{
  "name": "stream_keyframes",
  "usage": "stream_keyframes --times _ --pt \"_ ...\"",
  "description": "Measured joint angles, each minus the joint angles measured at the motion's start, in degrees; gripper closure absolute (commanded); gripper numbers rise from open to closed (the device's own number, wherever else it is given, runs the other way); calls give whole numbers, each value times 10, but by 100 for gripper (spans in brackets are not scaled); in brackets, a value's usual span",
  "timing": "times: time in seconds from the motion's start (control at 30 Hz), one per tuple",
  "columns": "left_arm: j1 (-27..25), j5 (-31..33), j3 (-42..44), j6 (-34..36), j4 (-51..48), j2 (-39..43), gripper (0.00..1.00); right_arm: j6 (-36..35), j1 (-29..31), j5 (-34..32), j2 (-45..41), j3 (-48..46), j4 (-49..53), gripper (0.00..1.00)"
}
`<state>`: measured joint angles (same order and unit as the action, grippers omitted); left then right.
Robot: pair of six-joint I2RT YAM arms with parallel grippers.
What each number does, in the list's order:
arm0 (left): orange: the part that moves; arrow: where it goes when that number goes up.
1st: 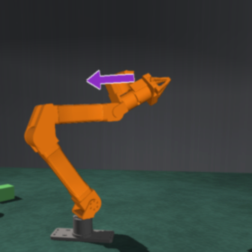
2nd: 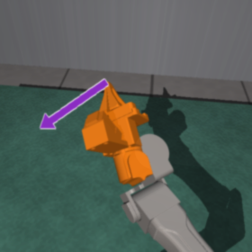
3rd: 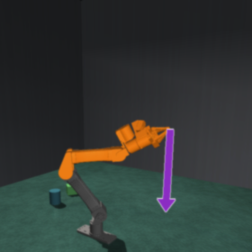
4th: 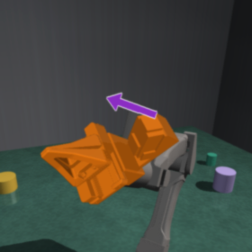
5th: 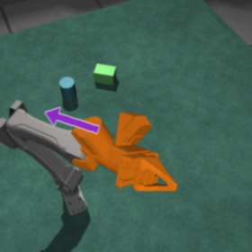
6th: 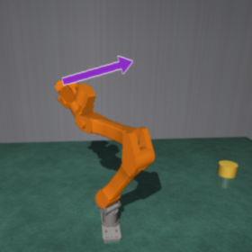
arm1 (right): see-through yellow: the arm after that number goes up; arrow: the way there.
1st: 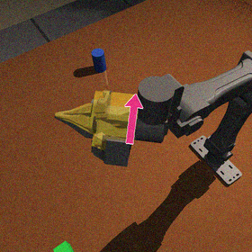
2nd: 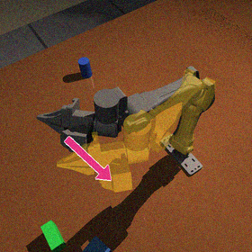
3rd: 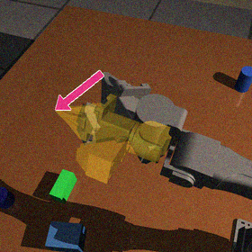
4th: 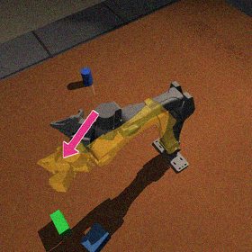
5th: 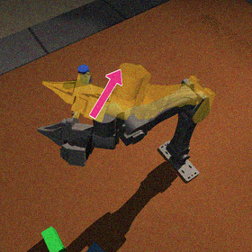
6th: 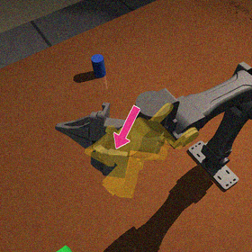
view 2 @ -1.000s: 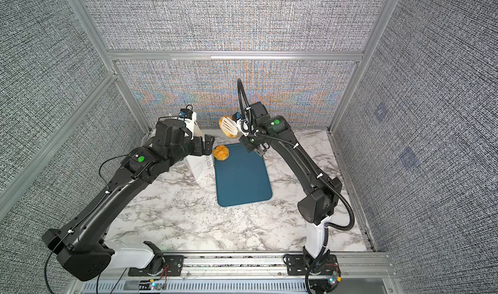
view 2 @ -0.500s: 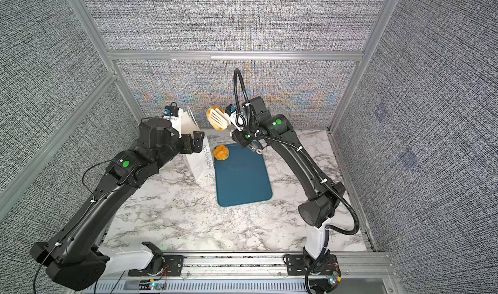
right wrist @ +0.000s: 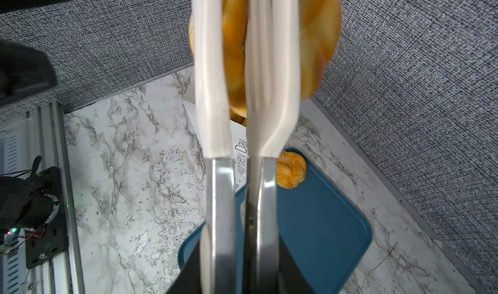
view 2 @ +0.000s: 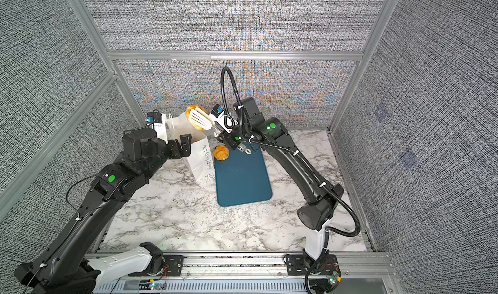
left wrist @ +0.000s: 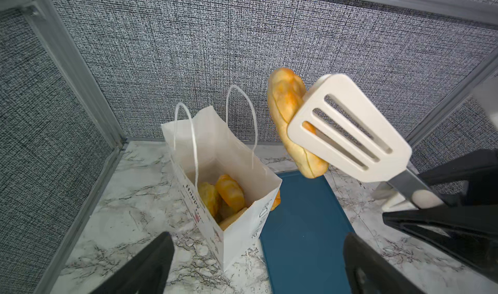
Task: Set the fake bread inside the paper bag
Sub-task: 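Lift the ring bread with the right tongs while the left spatula draws back, then lower the ring bread into the bag and open the right tongs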
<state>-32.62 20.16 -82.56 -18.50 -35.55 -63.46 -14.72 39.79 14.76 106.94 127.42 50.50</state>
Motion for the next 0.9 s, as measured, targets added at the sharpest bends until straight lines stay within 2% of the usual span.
stream_keyframes --times 0.33,0.9 --pt "9 35 17 -11 -6 40 1 14 15 42 33 15 -21 69" --pt "20 28 46 -13 -27 50 1 62 15 92 100 42 -40 69"
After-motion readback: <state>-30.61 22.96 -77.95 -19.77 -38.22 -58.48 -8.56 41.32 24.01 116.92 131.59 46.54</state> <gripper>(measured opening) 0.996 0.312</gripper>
